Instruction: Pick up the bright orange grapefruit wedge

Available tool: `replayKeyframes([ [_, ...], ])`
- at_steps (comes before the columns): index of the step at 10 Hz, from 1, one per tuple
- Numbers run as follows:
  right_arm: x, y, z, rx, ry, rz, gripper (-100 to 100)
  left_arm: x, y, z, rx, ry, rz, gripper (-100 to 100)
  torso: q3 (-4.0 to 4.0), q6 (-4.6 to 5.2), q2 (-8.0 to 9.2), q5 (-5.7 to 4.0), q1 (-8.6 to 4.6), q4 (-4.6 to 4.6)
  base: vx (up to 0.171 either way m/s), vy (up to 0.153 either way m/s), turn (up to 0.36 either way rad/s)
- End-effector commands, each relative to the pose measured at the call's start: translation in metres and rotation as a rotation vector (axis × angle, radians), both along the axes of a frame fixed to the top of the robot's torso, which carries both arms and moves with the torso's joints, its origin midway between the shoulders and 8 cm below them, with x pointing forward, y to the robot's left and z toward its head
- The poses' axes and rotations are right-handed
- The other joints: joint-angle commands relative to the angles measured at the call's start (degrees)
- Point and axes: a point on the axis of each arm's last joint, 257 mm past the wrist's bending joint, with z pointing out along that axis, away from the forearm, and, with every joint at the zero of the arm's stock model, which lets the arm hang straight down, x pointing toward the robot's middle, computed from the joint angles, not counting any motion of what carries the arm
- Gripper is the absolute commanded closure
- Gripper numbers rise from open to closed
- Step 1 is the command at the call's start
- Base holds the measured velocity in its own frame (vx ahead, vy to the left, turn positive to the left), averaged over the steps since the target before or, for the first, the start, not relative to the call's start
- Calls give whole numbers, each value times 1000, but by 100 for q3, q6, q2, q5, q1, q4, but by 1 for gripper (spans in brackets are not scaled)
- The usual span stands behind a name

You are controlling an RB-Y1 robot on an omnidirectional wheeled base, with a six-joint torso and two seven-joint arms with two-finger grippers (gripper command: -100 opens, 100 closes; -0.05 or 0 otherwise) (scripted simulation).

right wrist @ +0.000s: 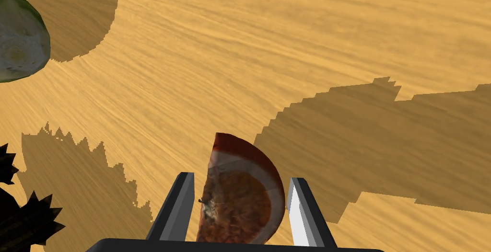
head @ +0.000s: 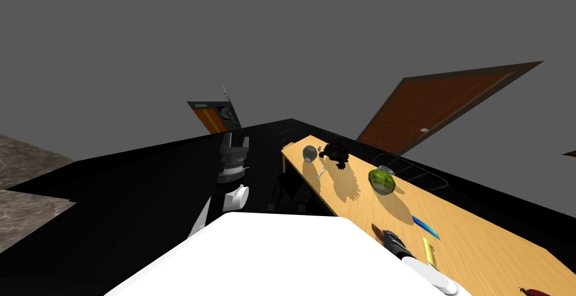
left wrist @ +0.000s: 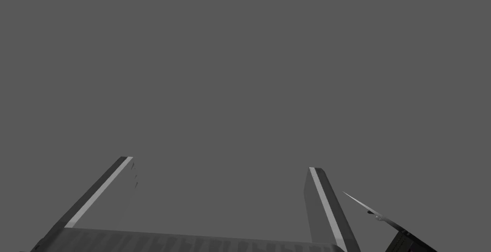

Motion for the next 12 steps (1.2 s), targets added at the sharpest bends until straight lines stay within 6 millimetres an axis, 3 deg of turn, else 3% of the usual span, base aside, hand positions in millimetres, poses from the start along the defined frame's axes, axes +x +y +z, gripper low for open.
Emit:
replayKeyframes([
  [1, 12, -8, 4, -1, -7, 24, 100, 0, 0, 0, 0, 0, 0, 0, 0, 0, 0, 0, 0, 0, 19, 55, -153],
  [11, 40, -39, 17, -5, 0, 101, 100, 0, 0, 0, 0, 0, 0, 0, -5, 3, -7, 9, 29, -4, 19, 62, -99],
  [12, 40, -39, 16, -3, 3, 103, 0, 0, 0, 0, 0, 0, 0, 0, -4, -1, -5, 5, 18, -3, 0, 6, 1],
])
